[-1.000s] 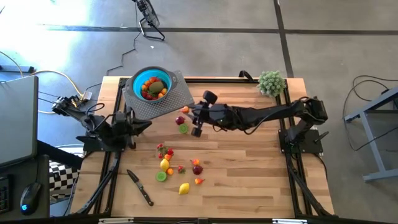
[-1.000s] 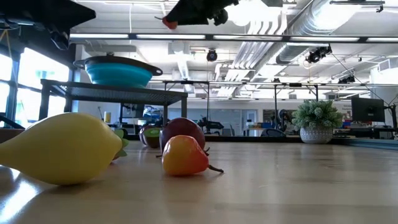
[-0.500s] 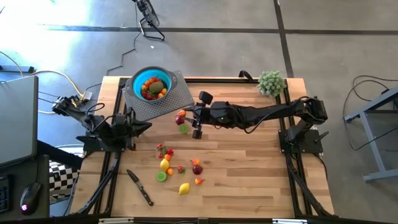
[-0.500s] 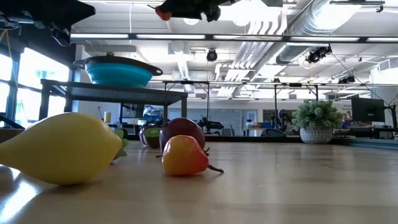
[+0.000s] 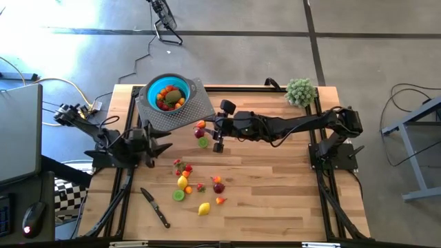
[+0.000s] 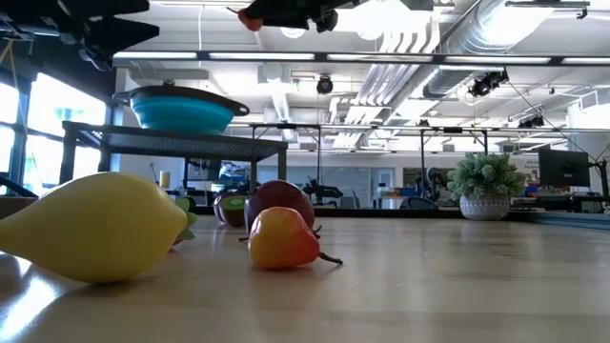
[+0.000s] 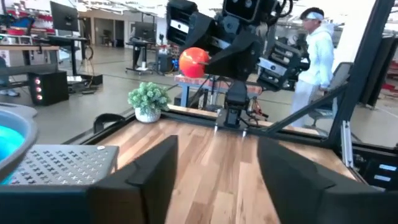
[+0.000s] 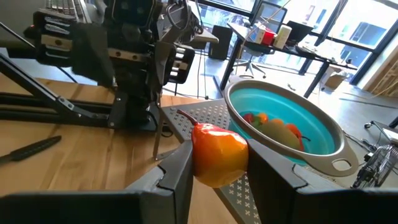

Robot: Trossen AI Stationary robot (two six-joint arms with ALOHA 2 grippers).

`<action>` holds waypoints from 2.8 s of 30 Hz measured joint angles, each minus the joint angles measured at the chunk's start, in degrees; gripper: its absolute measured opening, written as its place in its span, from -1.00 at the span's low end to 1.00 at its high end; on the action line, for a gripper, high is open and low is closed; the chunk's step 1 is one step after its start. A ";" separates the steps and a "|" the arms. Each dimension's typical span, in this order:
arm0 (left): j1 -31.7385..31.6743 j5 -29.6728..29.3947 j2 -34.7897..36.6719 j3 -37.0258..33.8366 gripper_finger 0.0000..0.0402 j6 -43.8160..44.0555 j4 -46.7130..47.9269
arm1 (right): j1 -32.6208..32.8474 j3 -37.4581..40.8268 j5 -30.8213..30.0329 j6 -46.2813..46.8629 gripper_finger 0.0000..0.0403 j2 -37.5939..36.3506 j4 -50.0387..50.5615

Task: Pick & Place Fruit
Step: Put the orange pear into the blue strainer bowl on the shelf

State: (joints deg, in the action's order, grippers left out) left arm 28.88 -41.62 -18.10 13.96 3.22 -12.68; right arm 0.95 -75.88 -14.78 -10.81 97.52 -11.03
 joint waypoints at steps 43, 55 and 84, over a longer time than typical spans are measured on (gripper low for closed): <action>-15.74 3.59 -46.74 13.38 0.26 -24.39 -34.95 | 0.04 0.00 0.22 0.22 -0.38 0.06 1.36; -14.35 2.06 -38.33 13.68 0.26 -22.28 -25.86 | 0.03 0.00 -0.22 0.05 -0.37 0.08 4.07; -14.71 2.45 -38.25 13.66 -0.04 -14.83 -20.77 | -0.59 0.00 1.70 0.64 -0.38 0.08 3.51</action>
State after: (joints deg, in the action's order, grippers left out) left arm 14.17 -39.18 -56.35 27.62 -11.60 -33.45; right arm 0.36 -75.88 -13.08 -10.17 97.60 -7.51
